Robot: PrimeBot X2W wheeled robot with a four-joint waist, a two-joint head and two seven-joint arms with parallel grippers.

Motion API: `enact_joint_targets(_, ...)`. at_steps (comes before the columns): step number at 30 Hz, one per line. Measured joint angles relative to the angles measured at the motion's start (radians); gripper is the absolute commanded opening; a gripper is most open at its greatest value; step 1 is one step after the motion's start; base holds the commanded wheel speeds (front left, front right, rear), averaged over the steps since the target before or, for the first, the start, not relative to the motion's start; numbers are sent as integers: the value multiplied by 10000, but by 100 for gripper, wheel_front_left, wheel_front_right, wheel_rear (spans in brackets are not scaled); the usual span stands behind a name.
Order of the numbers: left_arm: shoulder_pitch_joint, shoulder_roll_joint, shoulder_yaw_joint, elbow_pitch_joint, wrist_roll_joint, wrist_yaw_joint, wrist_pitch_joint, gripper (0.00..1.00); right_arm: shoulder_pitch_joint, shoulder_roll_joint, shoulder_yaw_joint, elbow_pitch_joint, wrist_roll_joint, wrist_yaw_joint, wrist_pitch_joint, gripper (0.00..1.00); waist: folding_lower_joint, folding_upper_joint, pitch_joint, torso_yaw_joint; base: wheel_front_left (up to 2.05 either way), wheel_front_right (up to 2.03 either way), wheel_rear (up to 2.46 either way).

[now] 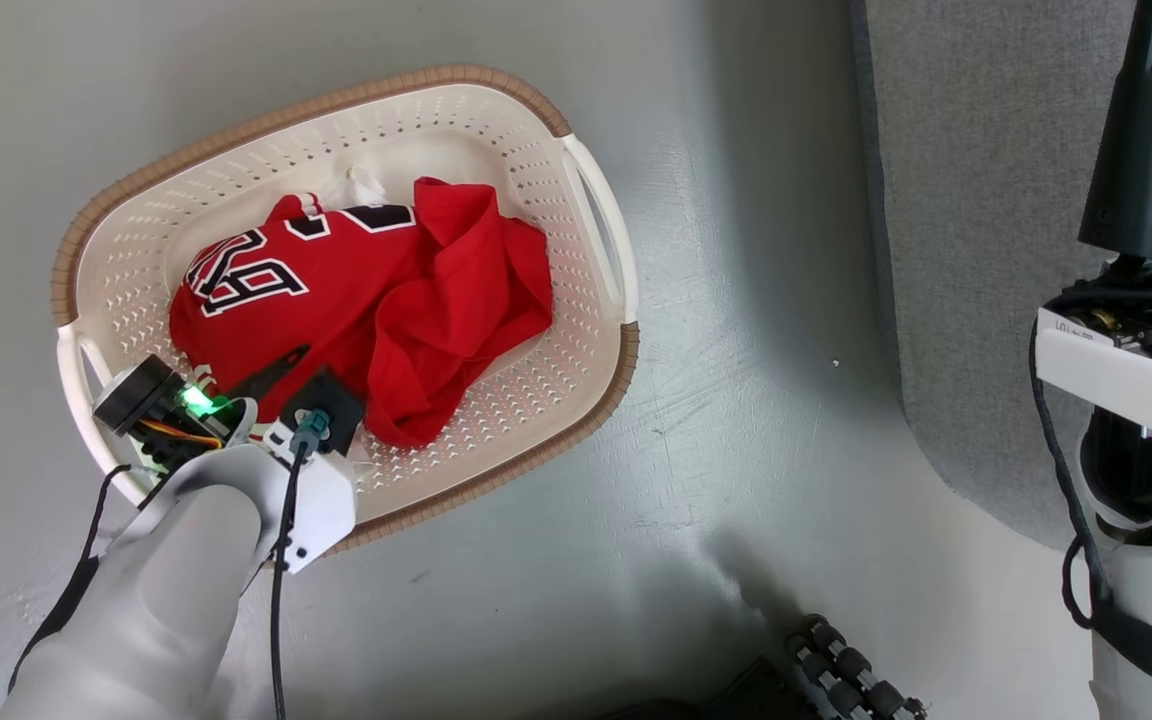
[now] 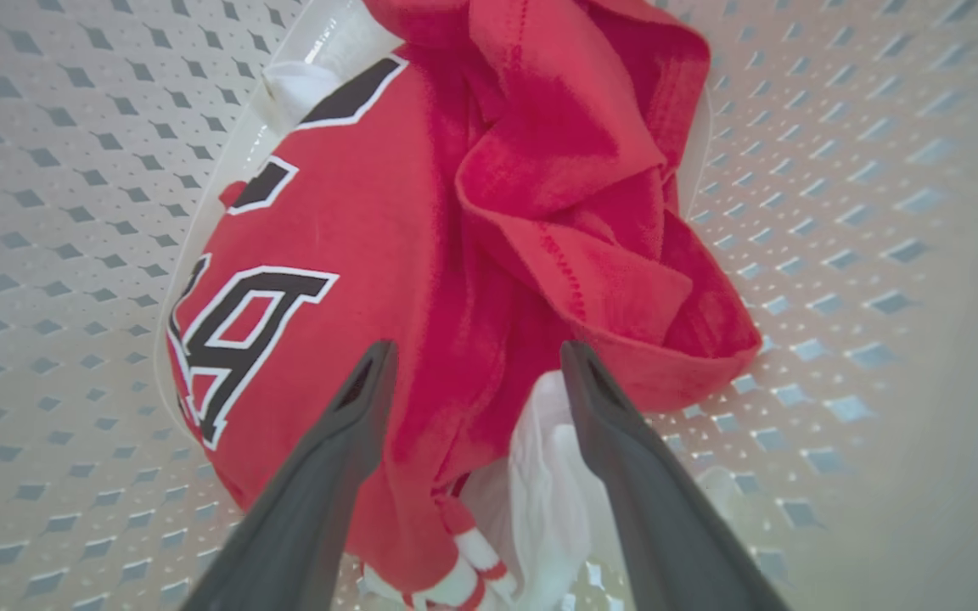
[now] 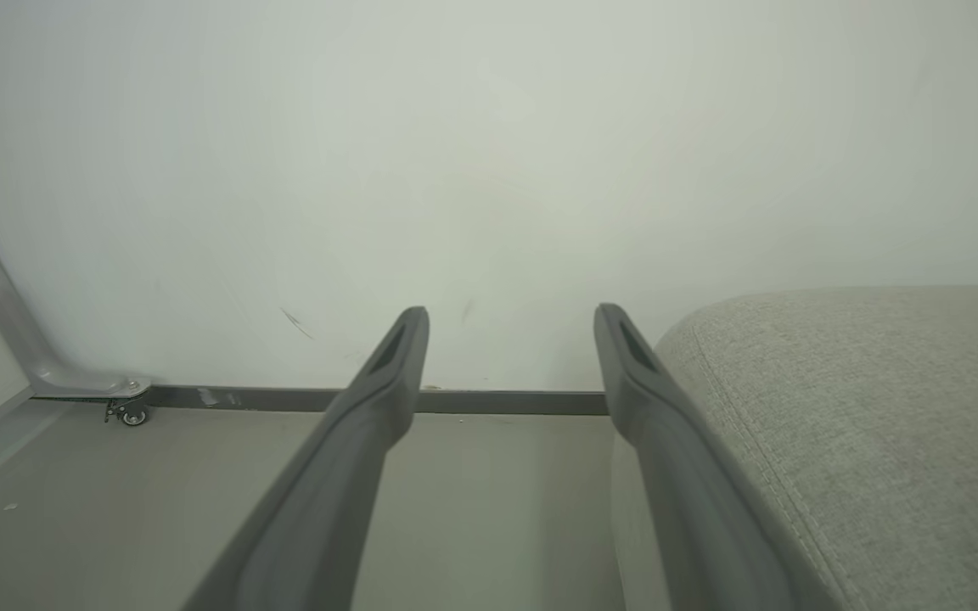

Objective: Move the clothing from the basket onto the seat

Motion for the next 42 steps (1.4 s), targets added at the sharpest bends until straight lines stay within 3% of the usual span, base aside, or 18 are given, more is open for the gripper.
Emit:
enact_joint_targets(6, -122, -10, -236, 286, 399, 213, 295, 100, -25, 0, -2, 111, 8, 0, -73, 100, 0, 0, 42, -103, 0, 0, 0)
enact_joint_targets(15, -424, -136, -525, 635, 608, 194, 679, 100, -39, 0, 94, 318, 73, 0, -171, 100, 0, 0, 111, -252, 0, 0, 0)
enact_joint_targets(26, -746, -40, -631, 949, 949, 901, 1131, 91, -44, 0, 132, 433, 169, 0, -265, 100, 0, 0, 154, -331, 0, 0, 0)
enact_joint_targets(28, -750, -69, -623, 1035, 947, 1022, 1235, 84, -46, 0, 150, 460, 171, 0, -267, 100, 0, 0, 156, -337, 0, 0, 0)
enact_joint_targets(37, -760, -230, -602, 1302, 947, 1425, 1544, 3, -67, 0, 265, 594, 174, 0, -272, 100, 0, 0, 160, -375, 0, 0, 0)
enact_joint_targets(42, -762, -405, -594, 1338, 905, 1425, 1553, 0, -167, 0, 265, 675, 174, 0, -276, 100, -1, 0, 130, -403, 0, 0, 0)
